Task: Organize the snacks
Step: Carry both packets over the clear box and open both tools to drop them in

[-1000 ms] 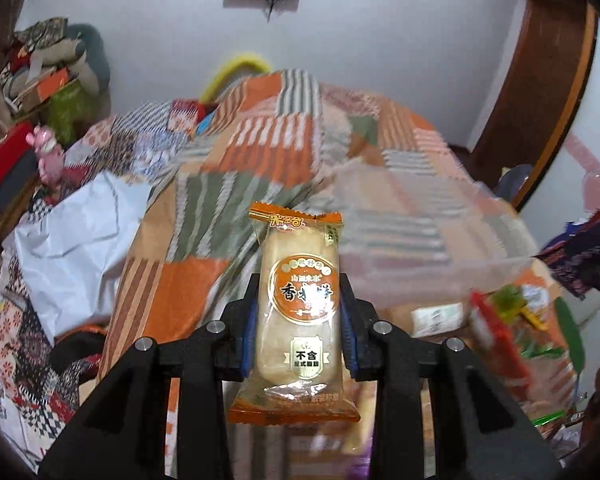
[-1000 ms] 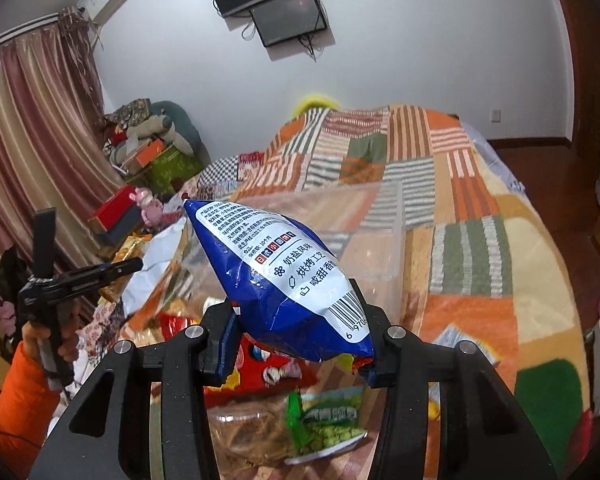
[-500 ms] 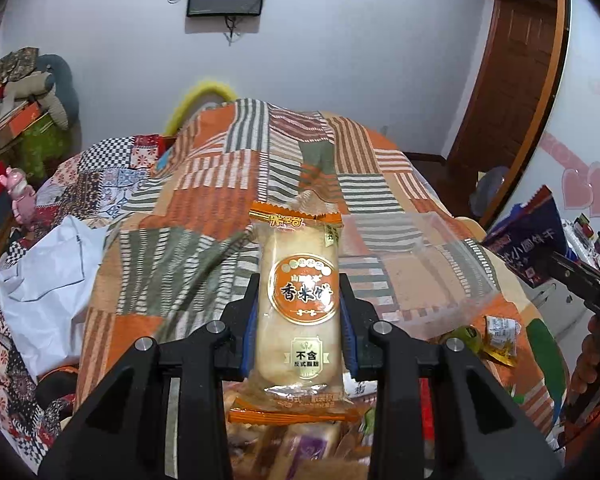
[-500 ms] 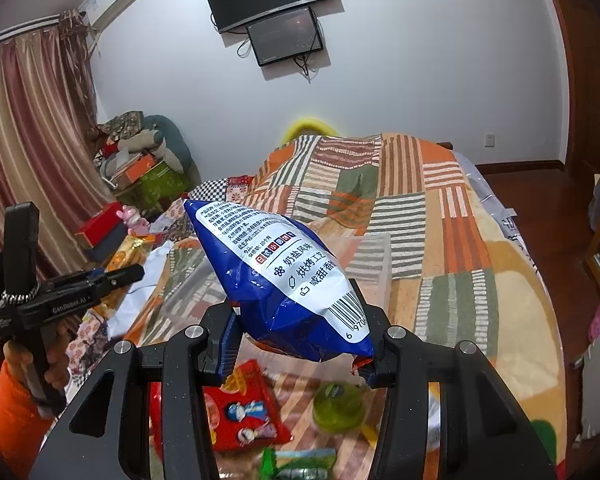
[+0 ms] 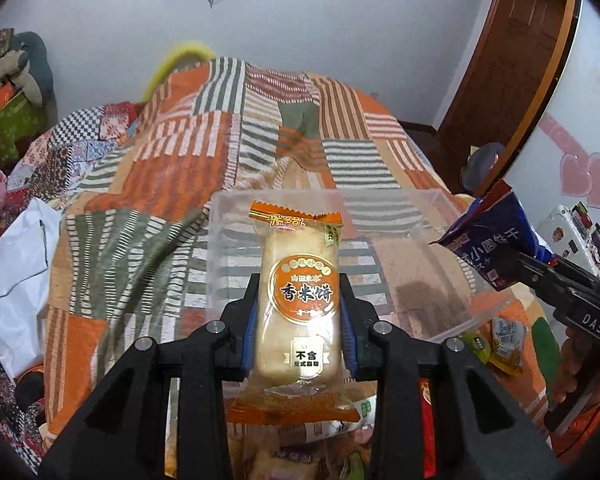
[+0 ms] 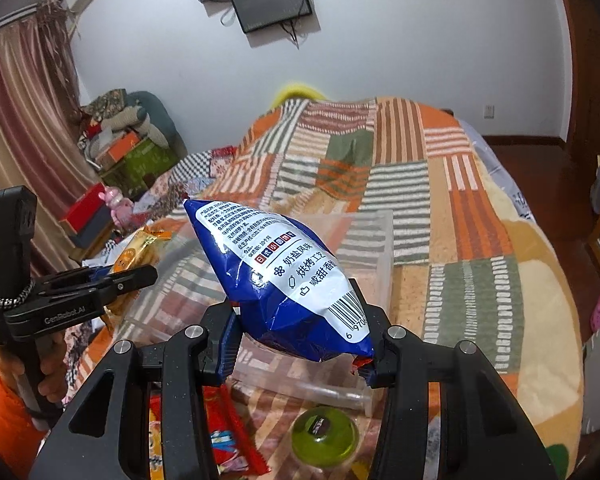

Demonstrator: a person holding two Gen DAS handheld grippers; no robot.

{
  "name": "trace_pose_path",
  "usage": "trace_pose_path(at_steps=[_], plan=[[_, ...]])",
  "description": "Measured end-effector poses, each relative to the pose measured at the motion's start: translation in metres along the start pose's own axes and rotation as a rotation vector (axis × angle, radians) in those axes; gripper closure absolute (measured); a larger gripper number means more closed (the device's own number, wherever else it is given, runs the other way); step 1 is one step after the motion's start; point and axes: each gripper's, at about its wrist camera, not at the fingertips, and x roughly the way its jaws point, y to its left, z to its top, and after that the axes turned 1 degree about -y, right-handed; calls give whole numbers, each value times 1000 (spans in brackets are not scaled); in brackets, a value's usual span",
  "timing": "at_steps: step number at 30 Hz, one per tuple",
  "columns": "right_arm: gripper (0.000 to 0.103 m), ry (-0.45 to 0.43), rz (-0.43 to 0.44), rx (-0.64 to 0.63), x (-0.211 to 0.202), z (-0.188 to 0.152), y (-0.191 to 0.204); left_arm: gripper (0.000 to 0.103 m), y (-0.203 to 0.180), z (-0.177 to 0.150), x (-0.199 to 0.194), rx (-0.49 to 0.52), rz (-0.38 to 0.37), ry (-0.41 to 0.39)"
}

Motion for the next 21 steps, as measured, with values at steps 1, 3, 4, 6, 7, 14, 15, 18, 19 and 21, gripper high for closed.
trace_pose_path(at_steps=[1,3,4,6,7,14,15,18,19,21], plan=[[60,12,-1,0,3,0,-1,69,0,0,4,5,3,9],[60,33,-2,-3,9,0,-2,69,0,1,11,10,5,26],[60,42,-3,-6,11,0,-2,69,1,2,14,9,2,32],[60,56,-5,-13,14,-1,0,69,3,3,18,1,-6,44],[60,65,-5,-17,16,-2,0,69,4,4,20,-6,-15,54],[56,117,-10,-41,25,-6,5,68,7,3,26,-23,-13,85],[54,120,-13,-44,25,-6,6,67,6,3,25,-15,-9,85],[51,116,-15,-45,21,-5,7,56,1,0,21,2,7,86],[51,110,-14,-45,19,-5,6,53,0,0,20,5,11,81],[51,98,-14,-49,12,-3,7,51,-3,0,13,17,18,58]])
